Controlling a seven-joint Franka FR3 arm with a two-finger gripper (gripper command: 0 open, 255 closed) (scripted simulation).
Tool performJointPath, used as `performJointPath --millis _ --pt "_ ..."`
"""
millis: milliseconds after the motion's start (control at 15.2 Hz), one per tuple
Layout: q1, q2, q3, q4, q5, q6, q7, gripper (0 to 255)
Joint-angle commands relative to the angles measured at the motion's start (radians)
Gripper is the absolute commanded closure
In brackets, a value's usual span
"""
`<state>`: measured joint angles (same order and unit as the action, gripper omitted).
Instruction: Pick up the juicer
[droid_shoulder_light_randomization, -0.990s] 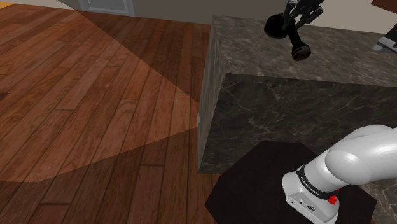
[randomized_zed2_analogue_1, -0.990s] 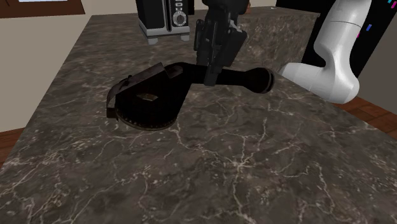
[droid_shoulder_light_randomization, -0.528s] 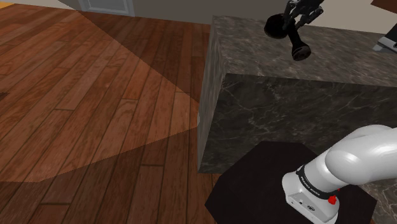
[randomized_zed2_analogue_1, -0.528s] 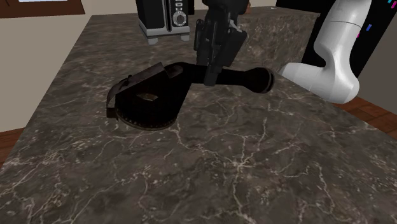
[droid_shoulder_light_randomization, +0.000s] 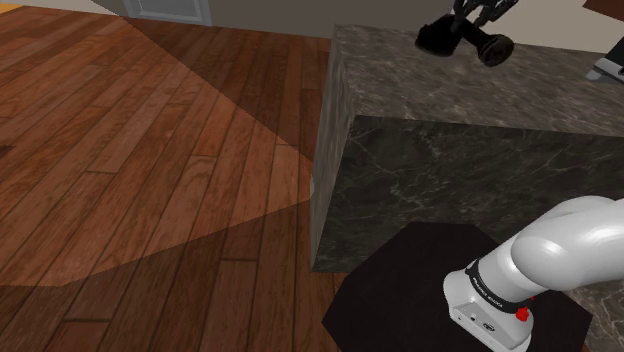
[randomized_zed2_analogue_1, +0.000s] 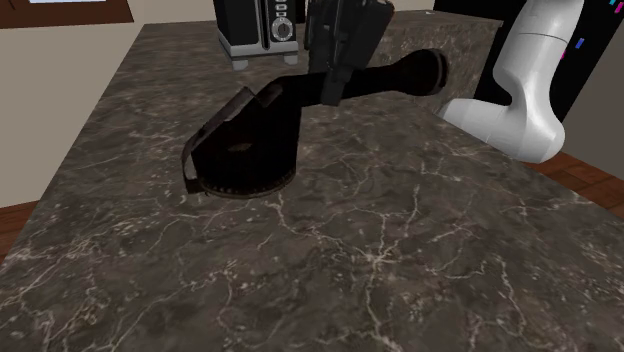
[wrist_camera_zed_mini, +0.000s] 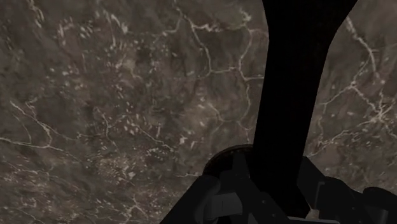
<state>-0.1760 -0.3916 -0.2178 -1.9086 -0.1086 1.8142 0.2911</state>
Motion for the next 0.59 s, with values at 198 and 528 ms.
performJointPath --millis 198,528 --pt "0.003 0.024 0.001 0.092 0.006 -0.067 -0.005 255" --pt "0.005 0.042 0.001 0.153 0.010 -0.110 -0.009 255"
